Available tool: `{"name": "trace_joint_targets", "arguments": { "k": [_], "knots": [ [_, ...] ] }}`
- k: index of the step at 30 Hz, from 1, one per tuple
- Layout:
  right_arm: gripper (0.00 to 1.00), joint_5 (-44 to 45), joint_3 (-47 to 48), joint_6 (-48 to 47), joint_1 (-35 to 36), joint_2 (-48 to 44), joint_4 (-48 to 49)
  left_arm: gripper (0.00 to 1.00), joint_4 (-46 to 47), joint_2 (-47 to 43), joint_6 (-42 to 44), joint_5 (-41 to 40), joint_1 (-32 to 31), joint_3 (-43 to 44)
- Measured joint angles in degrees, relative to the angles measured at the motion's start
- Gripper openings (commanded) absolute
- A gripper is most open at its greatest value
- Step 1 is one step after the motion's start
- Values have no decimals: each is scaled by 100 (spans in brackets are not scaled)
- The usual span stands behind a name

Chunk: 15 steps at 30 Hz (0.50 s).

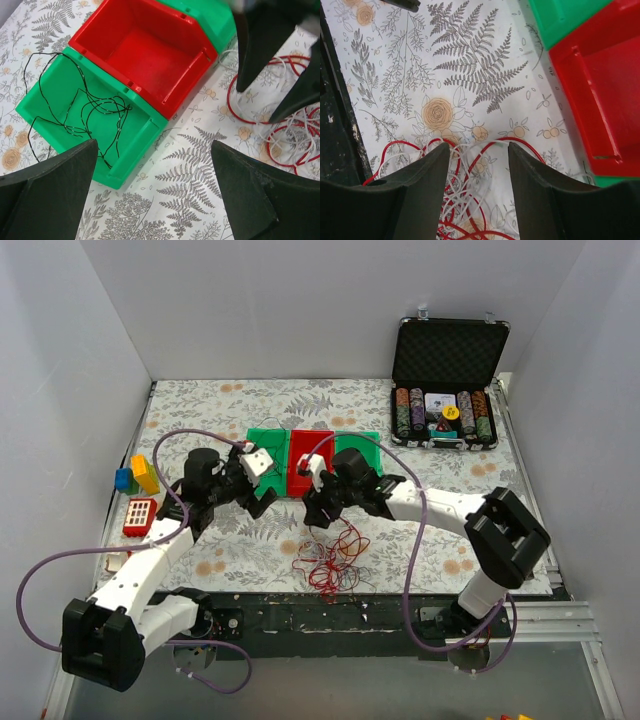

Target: Untangle the cables

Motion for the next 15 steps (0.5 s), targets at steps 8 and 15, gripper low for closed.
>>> {"name": "trace_joint_targets", "arguments": {
  "k": [8, 15],
  "knots": [
    [55, 149, 297, -391, 201, 682, -503, 98, 278, -179, -614, -35, 35, 0],
    [44, 374, 297, -529, 203, 951, -544, 98, 378, -509, -839, -46, 35, 0]
  ]
}}
